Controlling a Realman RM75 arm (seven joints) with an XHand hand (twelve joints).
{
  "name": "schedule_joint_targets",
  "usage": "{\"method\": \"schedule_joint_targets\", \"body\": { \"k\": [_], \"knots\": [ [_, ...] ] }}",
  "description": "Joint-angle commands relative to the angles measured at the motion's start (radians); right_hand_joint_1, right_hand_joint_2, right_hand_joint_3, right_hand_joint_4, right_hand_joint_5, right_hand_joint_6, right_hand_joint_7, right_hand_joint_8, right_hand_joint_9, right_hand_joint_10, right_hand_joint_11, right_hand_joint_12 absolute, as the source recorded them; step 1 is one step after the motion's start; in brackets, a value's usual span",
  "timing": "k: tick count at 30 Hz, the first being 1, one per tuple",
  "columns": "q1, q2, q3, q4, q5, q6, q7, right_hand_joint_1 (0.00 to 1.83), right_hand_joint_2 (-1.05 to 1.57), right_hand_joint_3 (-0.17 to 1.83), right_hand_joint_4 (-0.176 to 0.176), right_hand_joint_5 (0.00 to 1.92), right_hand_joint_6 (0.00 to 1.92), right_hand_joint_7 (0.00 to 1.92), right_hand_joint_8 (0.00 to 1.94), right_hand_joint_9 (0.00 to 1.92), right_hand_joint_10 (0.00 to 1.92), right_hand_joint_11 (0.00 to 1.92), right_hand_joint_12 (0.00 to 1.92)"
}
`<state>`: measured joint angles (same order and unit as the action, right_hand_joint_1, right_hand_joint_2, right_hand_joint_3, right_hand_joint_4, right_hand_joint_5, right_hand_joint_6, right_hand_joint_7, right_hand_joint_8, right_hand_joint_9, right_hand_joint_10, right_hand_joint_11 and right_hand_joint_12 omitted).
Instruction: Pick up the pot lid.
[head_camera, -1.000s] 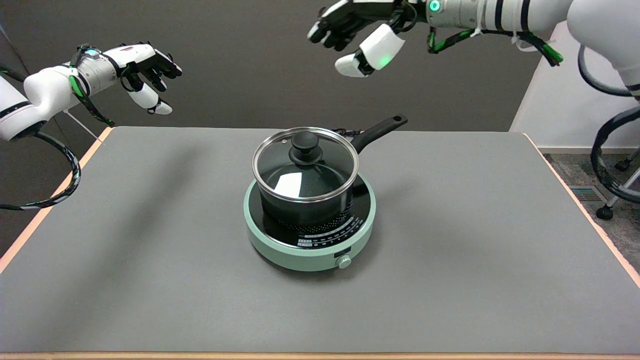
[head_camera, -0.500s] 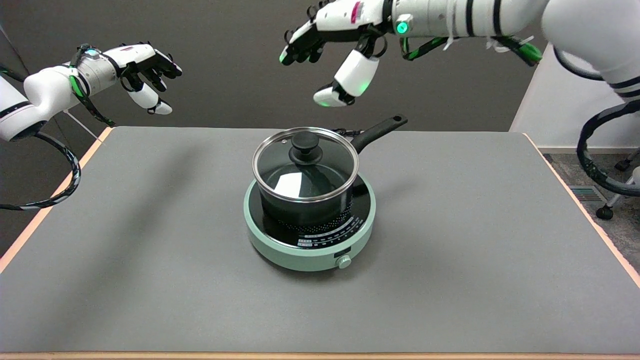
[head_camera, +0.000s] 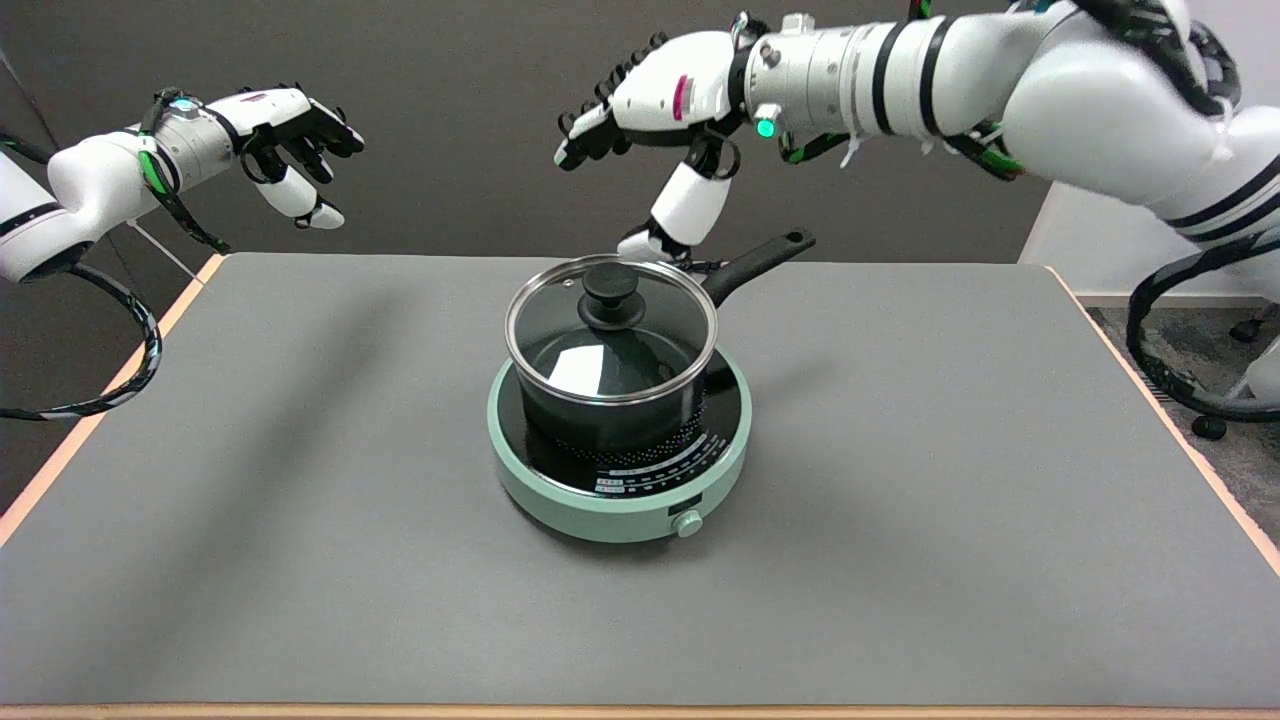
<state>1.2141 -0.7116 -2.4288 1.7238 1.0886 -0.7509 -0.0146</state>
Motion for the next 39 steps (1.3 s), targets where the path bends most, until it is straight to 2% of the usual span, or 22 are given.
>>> {"method": "schedule_joint_targets", "body": {
  "k": [1,14,26,39],
  "knots": [
    [-0.089,0.003,-0.038,0.032,-0.063,0.06,-0.025,0.63,0.52,0.87,0.043,0.3,0.17,0.43,0.22,0.5,0.31,0.32,0.53],
    [-0.151,0.001,-0.042,0.026,-0.072,0.201,-0.033,0.83,0.56,0.93,0.05,0.37,0.18,0.47,0.27,0.56,0.37,0.35,0.57],
    [-0.163,-0.025,-0.045,0.021,-0.06,0.192,-0.033,0.84,0.56,0.94,0.062,0.38,0.19,0.51,0.27,0.59,0.39,0.37,0.6],
    [-0.183,-0.017,-0.033,0.045,-0.007,0.127,-0.031,0.79,0.52,0.94,0.056,0.34,0.16,0.49,0.22,0.55,0.38,0.36,0.65]
  ]
}}
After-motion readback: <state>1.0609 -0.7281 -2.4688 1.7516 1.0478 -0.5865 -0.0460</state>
